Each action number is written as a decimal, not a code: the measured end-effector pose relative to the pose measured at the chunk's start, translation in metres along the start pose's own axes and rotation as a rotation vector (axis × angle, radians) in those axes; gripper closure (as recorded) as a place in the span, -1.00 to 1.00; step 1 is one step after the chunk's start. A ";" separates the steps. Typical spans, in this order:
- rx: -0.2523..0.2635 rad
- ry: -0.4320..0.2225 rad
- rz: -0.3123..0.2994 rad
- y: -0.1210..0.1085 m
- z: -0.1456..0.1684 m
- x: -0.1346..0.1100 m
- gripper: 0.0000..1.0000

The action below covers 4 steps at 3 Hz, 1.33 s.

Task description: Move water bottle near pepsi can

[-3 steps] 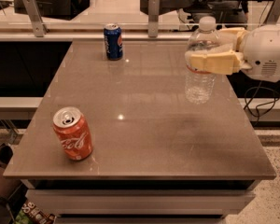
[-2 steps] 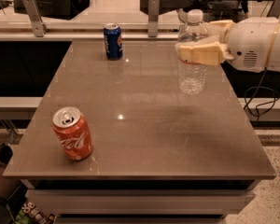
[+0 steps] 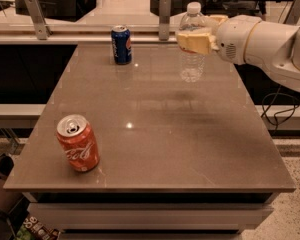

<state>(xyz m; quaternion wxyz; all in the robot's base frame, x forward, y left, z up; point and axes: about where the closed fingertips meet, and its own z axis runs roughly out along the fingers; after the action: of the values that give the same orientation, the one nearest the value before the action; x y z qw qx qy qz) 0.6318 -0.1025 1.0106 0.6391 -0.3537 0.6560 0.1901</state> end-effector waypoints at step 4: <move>-0.088 0.002 0.040 -0.015 0.051 -0.015 1.00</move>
Offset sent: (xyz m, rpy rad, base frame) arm 0.0236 0.0130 0.0243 0.0182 0.0128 0.0555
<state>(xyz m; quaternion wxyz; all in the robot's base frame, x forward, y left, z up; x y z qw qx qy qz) 0.6776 -0.0736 1.0227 0.6183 -0.3686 0.6546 0.2309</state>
